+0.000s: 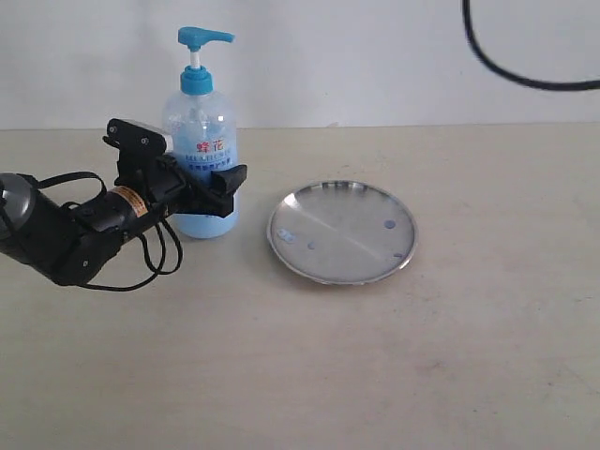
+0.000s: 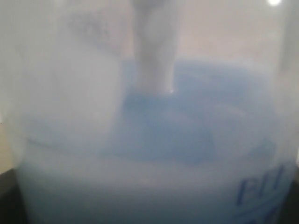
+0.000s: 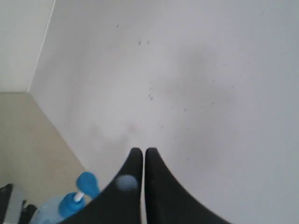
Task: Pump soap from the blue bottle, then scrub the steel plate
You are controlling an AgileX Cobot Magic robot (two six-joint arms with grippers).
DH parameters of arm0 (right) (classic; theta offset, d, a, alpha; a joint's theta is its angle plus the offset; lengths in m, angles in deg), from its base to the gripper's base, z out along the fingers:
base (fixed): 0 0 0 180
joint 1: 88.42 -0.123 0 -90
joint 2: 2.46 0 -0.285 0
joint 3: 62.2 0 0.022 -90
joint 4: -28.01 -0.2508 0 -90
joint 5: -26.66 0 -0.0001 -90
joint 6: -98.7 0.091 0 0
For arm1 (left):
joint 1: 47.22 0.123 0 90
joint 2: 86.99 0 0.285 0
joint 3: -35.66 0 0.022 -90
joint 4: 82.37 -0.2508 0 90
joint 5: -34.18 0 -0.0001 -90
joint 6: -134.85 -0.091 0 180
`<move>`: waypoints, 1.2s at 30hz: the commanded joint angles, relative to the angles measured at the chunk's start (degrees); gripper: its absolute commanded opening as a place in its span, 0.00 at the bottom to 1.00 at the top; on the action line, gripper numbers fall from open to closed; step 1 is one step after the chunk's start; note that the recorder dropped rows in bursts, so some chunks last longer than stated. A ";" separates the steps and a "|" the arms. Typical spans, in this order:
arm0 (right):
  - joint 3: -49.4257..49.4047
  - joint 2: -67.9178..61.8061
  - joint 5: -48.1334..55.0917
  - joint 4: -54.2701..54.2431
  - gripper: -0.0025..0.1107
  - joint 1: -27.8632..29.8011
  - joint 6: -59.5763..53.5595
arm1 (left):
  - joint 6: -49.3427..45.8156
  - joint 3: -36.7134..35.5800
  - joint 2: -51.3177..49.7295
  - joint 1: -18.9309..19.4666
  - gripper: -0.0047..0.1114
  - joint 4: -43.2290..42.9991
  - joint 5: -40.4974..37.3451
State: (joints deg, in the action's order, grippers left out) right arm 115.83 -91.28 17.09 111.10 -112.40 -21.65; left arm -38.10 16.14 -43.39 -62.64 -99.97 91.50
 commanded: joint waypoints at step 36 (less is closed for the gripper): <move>-32.57 47.83 29.65 -7.38 0.02 0.14 -2.54 | -3.05 -10.23 26.64 4.88 0.96 0.32 -5.40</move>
State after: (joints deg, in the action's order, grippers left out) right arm 88.34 -47.97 44.12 108.26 -112.40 -24.04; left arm -40.72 8.95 -21.28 -58.87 -100.31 87.75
